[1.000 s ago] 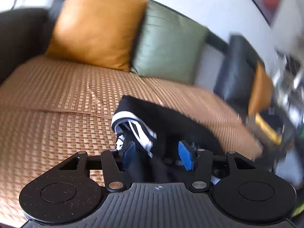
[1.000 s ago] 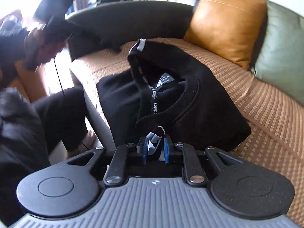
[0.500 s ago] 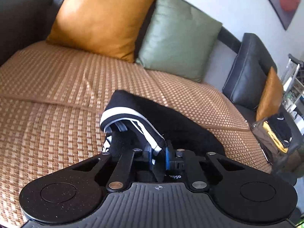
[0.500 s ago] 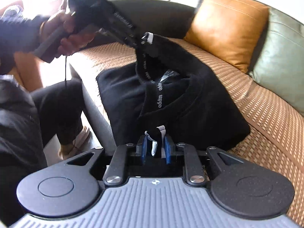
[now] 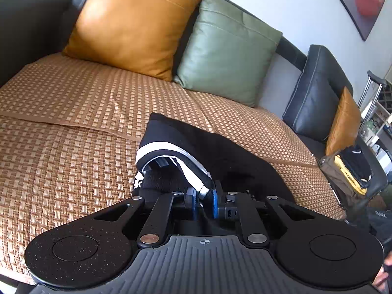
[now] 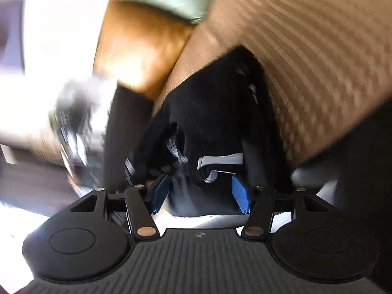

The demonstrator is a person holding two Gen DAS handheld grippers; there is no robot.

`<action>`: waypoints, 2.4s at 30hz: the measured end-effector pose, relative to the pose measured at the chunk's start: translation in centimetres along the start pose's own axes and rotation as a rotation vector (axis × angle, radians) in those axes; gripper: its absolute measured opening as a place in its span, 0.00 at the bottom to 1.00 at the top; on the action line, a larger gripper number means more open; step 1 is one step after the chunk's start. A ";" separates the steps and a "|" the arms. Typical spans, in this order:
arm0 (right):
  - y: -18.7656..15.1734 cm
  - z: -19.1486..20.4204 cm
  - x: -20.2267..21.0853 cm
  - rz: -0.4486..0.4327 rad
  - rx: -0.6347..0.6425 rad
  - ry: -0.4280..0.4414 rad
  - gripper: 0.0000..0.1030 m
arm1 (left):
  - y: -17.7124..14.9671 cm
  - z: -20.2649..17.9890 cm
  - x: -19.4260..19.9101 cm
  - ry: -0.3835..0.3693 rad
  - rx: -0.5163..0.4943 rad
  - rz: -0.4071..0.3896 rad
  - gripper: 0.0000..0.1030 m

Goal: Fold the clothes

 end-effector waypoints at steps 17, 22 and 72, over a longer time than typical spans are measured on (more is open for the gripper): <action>0.0 -1.1 -1.7 -0.067 0.022 -0.053 0.10 | -3.1 -0.3 3.1 -0.035 -0.050 0.077 0.07; -0.5 -2.5 -2.0 -0.029 0.117 -0.151 0.11 | -7.0 1.3 1.8 0.011 -0.088 0.144 0.07; 6.5 5.8 -5.8 -0.283 0.634 -0.173 0.51 | 4.8 6.8 -2.6 0.219 0.205 -0.159 0.66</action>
Point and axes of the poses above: each gripper's, at about its wrist camera, not at the fingertips, and x roughly against the way its jaws point, z to its left, y to its top, the point moved 3 cm from there along -x, roughly the way its jaws point, and after that the axes turned 10 degrees about -z, right-handed, at the moved point
